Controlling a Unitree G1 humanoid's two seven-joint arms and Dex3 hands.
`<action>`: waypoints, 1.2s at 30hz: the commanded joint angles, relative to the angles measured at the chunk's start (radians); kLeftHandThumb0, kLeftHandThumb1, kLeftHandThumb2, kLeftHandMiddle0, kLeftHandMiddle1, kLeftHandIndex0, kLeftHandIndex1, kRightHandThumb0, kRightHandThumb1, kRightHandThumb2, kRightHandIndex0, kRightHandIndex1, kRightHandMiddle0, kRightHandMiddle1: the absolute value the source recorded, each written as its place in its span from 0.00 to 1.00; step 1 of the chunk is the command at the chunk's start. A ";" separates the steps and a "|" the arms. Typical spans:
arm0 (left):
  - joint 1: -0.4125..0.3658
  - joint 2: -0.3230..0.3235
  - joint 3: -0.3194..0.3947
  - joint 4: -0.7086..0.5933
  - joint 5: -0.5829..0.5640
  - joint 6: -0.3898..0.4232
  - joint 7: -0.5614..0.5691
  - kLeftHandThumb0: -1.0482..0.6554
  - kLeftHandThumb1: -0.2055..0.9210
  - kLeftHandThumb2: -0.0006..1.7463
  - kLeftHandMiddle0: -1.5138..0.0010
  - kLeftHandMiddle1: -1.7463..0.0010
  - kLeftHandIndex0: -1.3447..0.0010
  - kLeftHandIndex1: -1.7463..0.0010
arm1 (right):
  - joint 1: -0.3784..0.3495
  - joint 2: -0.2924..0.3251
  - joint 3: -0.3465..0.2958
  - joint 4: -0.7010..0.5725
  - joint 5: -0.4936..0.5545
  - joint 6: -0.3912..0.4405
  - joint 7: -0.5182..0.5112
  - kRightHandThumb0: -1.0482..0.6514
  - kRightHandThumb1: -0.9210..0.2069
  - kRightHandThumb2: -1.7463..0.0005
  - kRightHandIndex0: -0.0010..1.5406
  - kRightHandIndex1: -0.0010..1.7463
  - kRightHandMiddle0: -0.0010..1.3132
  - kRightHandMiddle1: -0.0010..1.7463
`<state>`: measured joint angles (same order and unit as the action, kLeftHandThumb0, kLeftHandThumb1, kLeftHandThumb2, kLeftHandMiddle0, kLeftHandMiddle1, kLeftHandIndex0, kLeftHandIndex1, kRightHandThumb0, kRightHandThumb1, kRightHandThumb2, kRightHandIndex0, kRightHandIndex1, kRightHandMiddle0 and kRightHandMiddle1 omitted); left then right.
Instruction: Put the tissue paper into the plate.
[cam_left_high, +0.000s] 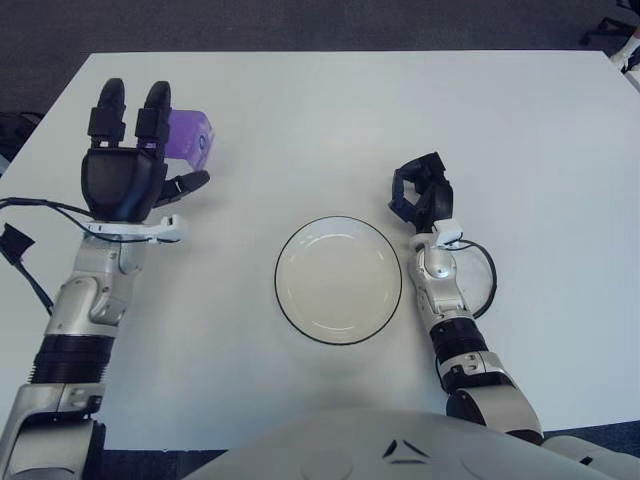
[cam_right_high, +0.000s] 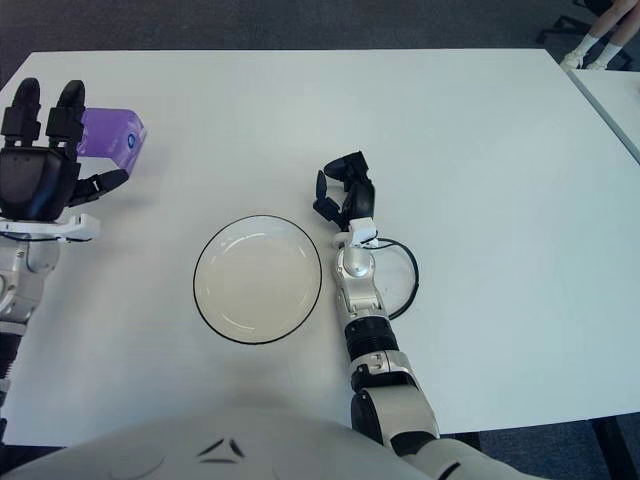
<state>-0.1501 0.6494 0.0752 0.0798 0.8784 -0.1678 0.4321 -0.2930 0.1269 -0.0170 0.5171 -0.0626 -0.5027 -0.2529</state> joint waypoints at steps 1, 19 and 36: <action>-0.044 0.039 -0.028 0.060 0.006 0.001 -0.032 0.00 1.00 0.27 1.00 1.00 1.00 1.00 | 0.105 0.016 -0.014 0.117 0.012 0.037 -0.005 0.38 0.28 0.45 0.40 0.79 0.30 1.00; -0.283 0.107 -0.157 0.377 -0.080 -0.100 -0.174 0.00 0.90 0.22 1.00 1.00 1.00 1.00 | 0.110 0.013 -0.017 0.114 0.018 0.035 0.004 0.38 0.28 0.45 0.39 0.79 0.29 1.00; -0.447 0.137 -0.246 0.584 -0.120 -0.238 -0.236 0.00 0.80 0.26 1.00 1.00 1.00 1.00 | 0.112 0.012 -0.016 0.118 0.005 0.020 -0.014 0.38 0.29 0.44 0.42 0.80 0.30 1.00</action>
<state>-0.5663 0.7616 -0.1484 0.6268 0.7645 -0.3838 0.2155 -0.2956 0.1278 -0.0192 0.5183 -0.0638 -0.5084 -0.2607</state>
